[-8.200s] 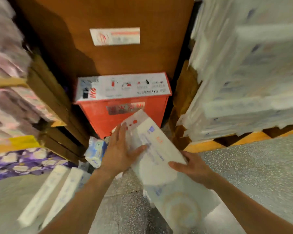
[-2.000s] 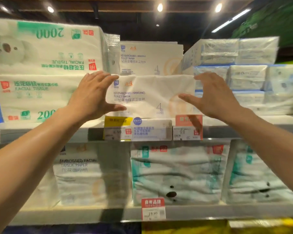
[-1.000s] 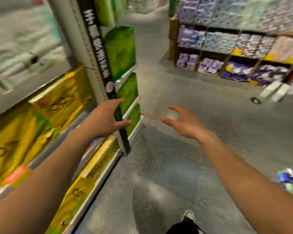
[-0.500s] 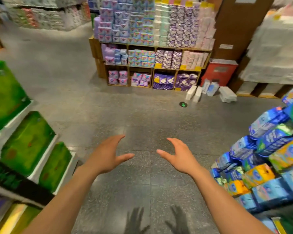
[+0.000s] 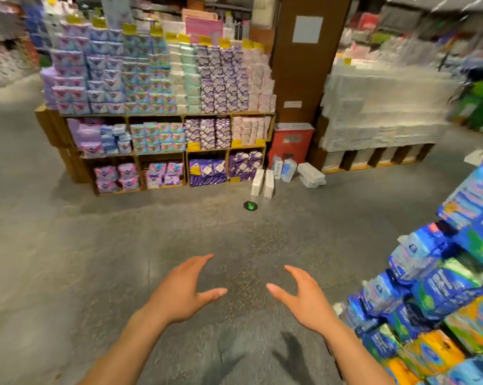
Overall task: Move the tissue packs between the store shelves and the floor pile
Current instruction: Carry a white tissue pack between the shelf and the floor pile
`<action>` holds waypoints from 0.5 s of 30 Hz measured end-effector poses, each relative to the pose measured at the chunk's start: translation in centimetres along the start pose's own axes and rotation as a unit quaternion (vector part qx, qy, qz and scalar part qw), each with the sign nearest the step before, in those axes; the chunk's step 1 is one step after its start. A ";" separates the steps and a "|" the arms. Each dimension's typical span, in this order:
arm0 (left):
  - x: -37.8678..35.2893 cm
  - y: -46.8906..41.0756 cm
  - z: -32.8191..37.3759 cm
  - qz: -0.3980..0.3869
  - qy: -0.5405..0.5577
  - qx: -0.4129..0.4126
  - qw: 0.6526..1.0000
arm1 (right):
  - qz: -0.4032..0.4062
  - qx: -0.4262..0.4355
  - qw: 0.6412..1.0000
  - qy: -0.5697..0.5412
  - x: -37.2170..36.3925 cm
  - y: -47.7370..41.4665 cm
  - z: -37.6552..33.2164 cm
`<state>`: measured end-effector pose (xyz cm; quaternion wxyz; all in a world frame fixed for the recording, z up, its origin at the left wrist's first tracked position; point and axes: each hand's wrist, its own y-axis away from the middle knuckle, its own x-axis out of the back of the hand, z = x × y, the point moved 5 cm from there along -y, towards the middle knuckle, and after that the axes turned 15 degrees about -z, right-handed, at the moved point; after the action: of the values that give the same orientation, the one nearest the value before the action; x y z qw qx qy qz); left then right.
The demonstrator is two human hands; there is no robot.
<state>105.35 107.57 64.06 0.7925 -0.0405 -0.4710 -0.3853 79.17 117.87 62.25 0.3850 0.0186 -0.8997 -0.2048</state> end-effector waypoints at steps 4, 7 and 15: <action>3.9 -9.7 -0.2 -0.034 -0.038 -0.042 0.998 | 0.049 -0.032 0.997 -0.049 4.8 -6.1 0.4; 4.8 -17.7 0.6 -0.068 -0.036 -0.076 0.994 | 0.074 -0.059 0.991 -0.099 7.4 -10.4 2.6; 6.8 -43.1 6.9 -0.118 -0.073 -0.116 0.984 | 0.100 -0.124 0.982 -0.105 20.4 -25.2 12.1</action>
<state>74.22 76.42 60.29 0.6946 -0.1039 -0.4816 -0.5242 53.22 95.19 59.08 0.3059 -0.1408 -0.9003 -0.2756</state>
